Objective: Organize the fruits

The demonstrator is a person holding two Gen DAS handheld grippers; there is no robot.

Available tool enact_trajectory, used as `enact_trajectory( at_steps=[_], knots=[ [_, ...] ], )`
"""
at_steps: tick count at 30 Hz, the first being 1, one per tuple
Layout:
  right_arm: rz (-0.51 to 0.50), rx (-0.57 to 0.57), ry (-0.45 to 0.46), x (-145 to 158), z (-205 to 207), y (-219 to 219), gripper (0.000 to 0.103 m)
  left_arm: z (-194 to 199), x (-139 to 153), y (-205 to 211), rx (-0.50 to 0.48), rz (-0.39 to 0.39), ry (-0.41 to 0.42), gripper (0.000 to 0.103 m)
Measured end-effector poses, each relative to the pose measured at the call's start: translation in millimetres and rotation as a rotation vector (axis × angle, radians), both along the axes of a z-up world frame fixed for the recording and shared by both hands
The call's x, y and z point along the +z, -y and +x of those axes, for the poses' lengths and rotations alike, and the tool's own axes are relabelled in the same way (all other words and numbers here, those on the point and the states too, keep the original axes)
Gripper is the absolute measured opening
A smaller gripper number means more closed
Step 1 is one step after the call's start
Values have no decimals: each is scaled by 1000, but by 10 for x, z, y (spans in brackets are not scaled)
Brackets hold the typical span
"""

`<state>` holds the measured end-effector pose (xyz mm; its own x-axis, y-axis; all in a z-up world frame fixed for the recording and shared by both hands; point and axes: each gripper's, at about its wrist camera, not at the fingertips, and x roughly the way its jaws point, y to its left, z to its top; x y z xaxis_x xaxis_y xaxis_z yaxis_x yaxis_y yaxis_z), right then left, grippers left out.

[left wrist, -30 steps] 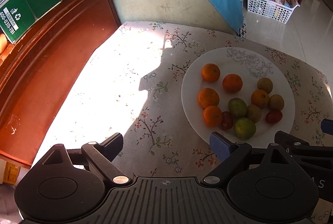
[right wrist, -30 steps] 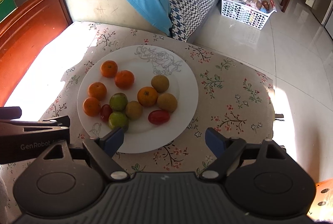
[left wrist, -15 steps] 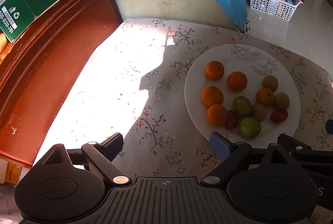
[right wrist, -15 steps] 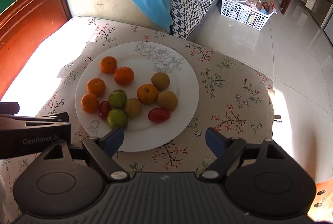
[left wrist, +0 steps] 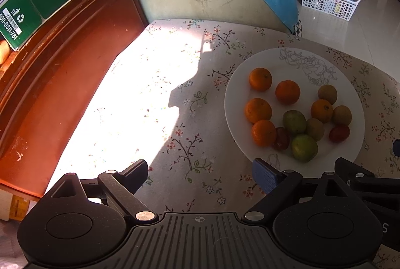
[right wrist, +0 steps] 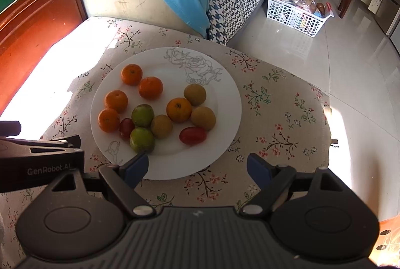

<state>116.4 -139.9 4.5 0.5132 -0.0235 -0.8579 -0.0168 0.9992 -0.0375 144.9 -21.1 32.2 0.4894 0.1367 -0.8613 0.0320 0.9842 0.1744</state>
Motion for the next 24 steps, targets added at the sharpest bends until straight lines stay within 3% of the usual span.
enact_trajectory(
  at_steps=[24],
  knots=[
    [-28,-5,8,-43,32,-1,86,-45,6,66,-31,37,11,92]
  ],
)
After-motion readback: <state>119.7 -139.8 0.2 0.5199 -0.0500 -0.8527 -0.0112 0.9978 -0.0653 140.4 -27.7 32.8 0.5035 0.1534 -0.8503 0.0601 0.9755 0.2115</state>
